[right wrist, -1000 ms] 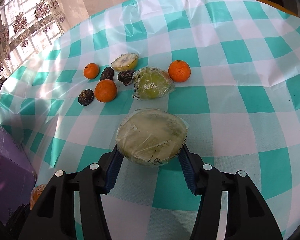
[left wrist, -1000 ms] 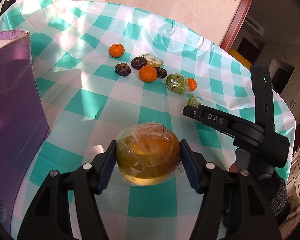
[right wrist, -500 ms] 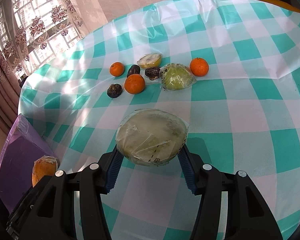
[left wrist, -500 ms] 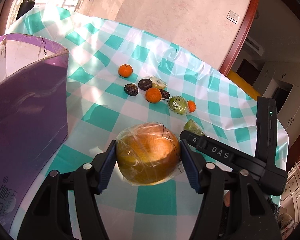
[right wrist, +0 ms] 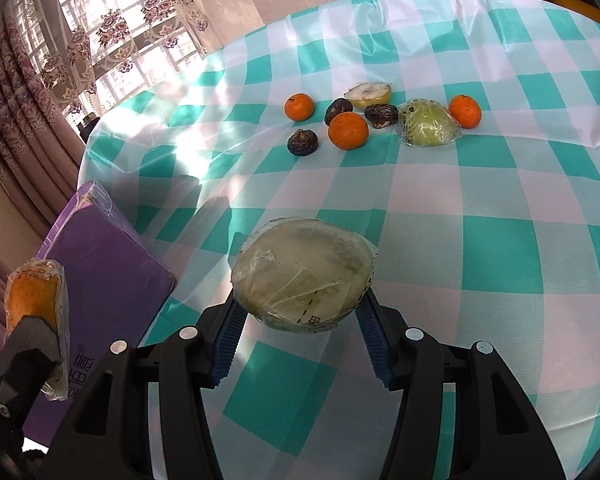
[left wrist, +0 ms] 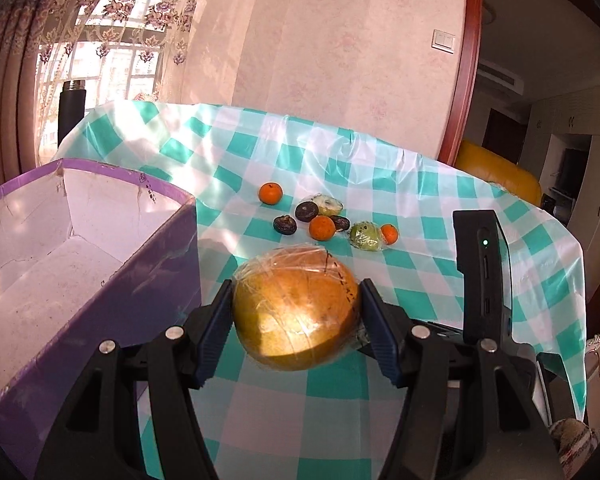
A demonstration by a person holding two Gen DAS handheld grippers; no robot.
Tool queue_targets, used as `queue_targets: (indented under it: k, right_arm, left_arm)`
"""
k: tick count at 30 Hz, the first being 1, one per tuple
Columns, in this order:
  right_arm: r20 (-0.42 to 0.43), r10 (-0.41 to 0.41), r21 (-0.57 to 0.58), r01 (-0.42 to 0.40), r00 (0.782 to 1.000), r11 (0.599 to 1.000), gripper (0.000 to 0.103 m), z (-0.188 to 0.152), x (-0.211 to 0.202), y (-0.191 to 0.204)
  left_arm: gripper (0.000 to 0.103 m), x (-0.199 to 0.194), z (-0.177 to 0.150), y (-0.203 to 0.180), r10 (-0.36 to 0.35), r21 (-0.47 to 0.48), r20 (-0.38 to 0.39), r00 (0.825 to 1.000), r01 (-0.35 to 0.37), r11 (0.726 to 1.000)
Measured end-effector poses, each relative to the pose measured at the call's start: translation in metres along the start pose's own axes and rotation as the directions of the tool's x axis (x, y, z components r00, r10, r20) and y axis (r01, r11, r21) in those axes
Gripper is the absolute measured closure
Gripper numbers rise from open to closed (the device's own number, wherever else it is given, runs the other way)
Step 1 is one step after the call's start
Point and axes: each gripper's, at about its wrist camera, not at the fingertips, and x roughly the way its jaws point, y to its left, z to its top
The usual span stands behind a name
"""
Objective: Organize fruits
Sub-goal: 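Carry the yellow fruit in the left tool while the right tool carries the green fruit to the box, then open the left tool over the box while the right tool releases the green fruit inside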
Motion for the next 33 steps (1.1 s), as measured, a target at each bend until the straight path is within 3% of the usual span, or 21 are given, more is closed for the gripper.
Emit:
queue_targets:
  k: [9,16,22,26,28,30,33]
  right_arm:
    - [0.052,0.101,-0.121,-0.094,0.994,0.988,0.049,0.001,-0.024,0.064]
    - [0.108,0.174,-0.244,-0.144,0.979,0.959,0.049,0.008,-0.05,0.124]
    - [0.088,0.196,-0.348,-0.155,0.977,0.925,0.049,0.012,-0.045,0.177]
    - [0.07,0.14,-0.433,-0.096,0.988,0.896,0.049,0.014,-0.029,0.208]
    - [0.036,0.106,-0.466,-0.077,0.994,0.881,0.049,0.015,-0.018,0.223]
    - [-0.013,0.08,-0.482,-0.076,0.997,0.873,0.049,0.014,-0.005,0.232]
    - [-0.071,0.014,-0.519,-0.049,0.997,0.853,0.049,0.006,0.015,0.243]
  left_arm:
    - [0.041,-0.05,0.018,0.034,0.127,-0.064,0.045,0.991,-0.124,0.99]
    - [0.041,-0.086,0.029,0.087,0.235,-0.194,0.034,0.971,-0.225,0.955]
    - [0.041,-0.098,0.029,0.128,0.308,-0.307,-0.05,0.95,-0.308,0.901]
    - [0.041,-0.104,0.032,0.151,0.335,-0.356,-0.105,0.936,-0.35,0.866]
    - [0.041,-0.101,0.037,0.16,0.355,-0.338,-0.163,0.921,-0.39,0.857]
    - [0.041,-0.096,0.037,0.173,0.34,-0.354,-0.229,0.912,-0.404,0.844]
    - [0.041,-0.086,0.031,0.19,0.325,-0.347,-0.335,0.884,-0.436,0.83]
